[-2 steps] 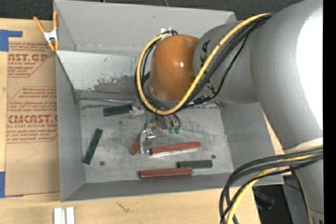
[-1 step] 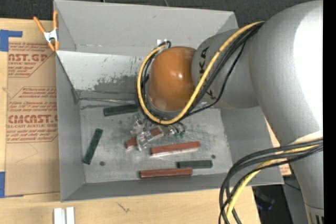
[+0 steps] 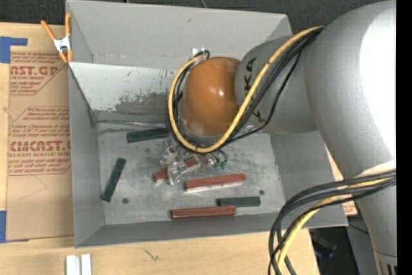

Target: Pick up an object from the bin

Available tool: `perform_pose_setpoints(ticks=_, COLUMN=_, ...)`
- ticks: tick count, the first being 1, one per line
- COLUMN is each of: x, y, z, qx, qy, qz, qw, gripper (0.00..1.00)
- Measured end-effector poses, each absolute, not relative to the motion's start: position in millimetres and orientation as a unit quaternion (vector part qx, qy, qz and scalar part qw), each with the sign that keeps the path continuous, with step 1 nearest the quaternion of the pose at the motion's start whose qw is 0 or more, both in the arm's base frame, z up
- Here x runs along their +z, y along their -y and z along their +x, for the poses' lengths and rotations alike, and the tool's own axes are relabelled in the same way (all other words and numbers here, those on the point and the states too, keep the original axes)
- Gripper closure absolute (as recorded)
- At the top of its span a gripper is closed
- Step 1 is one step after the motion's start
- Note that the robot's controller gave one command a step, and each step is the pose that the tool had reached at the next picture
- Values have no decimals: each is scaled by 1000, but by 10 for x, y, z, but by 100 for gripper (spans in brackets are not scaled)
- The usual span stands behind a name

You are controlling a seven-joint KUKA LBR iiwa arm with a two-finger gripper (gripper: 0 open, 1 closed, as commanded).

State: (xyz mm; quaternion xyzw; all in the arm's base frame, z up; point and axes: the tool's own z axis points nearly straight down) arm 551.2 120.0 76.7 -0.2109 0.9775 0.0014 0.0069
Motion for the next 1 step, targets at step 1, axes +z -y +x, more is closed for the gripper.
perform_pose_setpoints(ticks=1, x=2366, y=-1208, z=5533, qx=0, qy=-983, qz=-183, qw=3, gripper=100)
